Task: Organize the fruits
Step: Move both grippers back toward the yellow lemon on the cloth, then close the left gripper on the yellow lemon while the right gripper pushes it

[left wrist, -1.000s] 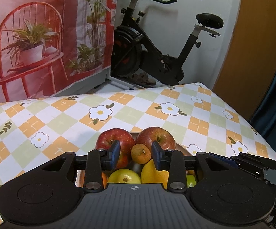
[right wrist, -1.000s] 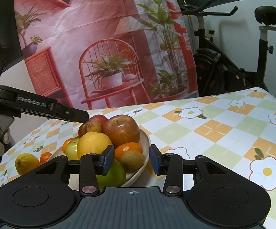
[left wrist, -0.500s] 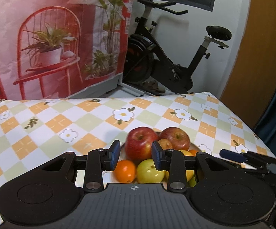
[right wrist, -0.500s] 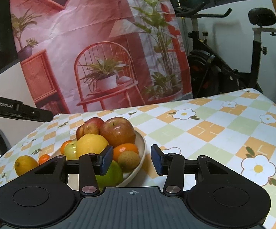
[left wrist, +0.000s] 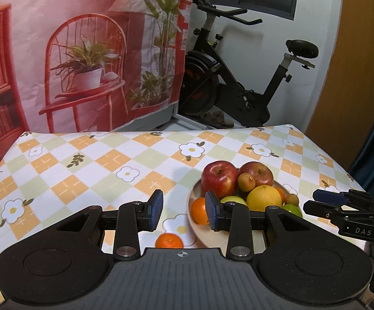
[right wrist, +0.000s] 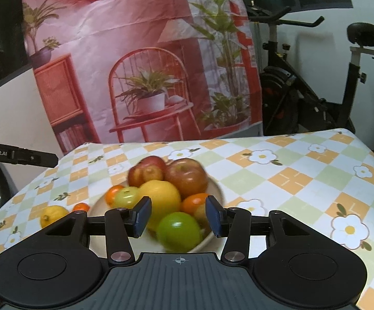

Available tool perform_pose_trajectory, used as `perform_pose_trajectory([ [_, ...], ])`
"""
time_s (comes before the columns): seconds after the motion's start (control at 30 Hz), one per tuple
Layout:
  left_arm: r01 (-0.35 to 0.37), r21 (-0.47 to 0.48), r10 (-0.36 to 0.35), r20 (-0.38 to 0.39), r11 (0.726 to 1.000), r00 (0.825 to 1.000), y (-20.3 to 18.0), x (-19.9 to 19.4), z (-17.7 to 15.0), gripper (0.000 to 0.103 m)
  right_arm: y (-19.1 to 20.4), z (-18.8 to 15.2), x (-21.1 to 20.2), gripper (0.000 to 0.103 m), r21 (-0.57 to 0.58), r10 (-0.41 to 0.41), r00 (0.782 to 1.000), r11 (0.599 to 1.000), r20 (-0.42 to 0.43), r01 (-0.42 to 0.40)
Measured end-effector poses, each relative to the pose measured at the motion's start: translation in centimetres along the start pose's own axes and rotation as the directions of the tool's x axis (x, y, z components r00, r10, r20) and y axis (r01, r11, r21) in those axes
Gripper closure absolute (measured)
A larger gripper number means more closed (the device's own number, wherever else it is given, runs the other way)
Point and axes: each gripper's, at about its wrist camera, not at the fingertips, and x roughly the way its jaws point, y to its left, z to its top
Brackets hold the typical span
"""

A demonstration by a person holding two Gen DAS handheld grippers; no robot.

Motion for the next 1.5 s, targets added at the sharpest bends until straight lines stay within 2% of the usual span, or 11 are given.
perform_pose_trajectory([
  [0.23, 0.013, -0.036, -0.014, -0.022, 0.999, 1.0, 1.8, -0.2, -1.8, 0.065, 3.4, -0.1, 0.6, 0.059, -0.042, 0.028, 0.999, 0.999, -0.041, -0.029],
  [0.4, 0.038, -0.104, -0.045, -0.067, 0.994, 0.997, 3.6, 0.7, -3.3, 0.065, 5.2, -0.7, 0.9, 0.059, -0.07, 0.032, 0.997, 0.997, -0.074, -0.037],
  [0.67, 0.028, -0.187, -0.044, -0.08, 0.982, 0.996, 5.4, 1.9, -4.7, 0.065, 6.3, -1.2, 1.1, 0.059, -0.088, 0.026, 0.995, 0.996, -0.101, -0.035],
  [0.8, 0.049, -0.206, -0.066, -0.077, 0.977, 0.995, 6.2, 1.9, -5.0, 0.065, 6.4, -1.3, 1.1, 0.059, -0.092, 0.026, 0.994, 0.995, -0.106, -0.036],
  [1.13, 0.13, -0.17, -0.148, -0.1, 0.977, 0.984, 5.3, 1.2, -5.6, 0.065, 6.8, -1.8, 1.0, 0.059, -0.097, 0.037, 0.992, 0.994, -0.12, -0.049],
  [1.33, 0.206, -0.171, -0.232, -0.146, 0.963, 0.962, 4.3, 1.3, -6.2, 0.063, 7.2, -2.4, 0.8, 0.059, -0.102, 0.049, 0.99, 0.993, -0.13, -0.062],
  [1.43, 0.191, -0.128, -0.209, -0.15, 0.973, 0.966, 3.2, 1.1, -6.3, 0.062, 7.4, -2.6, 0.7, 0.059, -0.105, 0.052, 0.99, 0.992, -0.133, -0.066],
  [1.5, 0.191, -0.137, -0.211, -0.15, 0.972, 0.966, 3.0, 1.1, -6.2, 0.061, 7.5, -2.7, 0.6, 0.059, -0.106, 0.054, 0.989, 0.992, -0.135, -0.068],
])
